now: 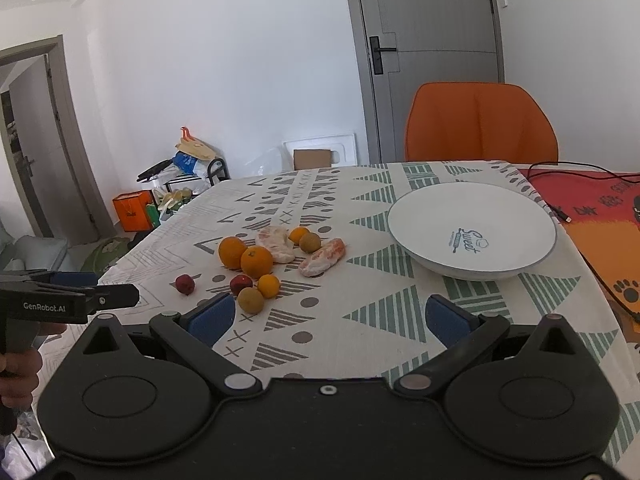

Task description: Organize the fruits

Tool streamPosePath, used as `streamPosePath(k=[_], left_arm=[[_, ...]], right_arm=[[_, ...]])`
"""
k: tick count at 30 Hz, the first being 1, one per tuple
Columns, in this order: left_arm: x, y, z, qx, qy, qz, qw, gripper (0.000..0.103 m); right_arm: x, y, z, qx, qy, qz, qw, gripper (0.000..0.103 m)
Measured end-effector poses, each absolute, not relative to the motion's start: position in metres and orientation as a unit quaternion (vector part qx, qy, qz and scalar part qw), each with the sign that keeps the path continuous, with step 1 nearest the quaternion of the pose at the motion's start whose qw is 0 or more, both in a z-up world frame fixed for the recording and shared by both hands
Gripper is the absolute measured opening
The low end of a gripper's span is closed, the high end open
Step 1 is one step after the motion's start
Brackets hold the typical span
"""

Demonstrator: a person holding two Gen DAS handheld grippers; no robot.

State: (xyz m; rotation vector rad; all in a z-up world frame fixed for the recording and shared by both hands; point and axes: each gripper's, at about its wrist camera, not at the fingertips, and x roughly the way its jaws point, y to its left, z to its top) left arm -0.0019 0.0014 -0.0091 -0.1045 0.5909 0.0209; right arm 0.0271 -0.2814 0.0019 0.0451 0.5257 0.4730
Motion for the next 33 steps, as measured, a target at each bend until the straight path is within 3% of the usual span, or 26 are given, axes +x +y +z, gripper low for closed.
streamPosePath(k=[33], left_arm=[[0.022, 0.017, -0.025, -0.055, 0.309, 0.025, 0.949, 0.102]], right_arm=[[0.046, -0.265, -0.014, 0.013, 0.275, 0.245, 0.930, 0.103]])
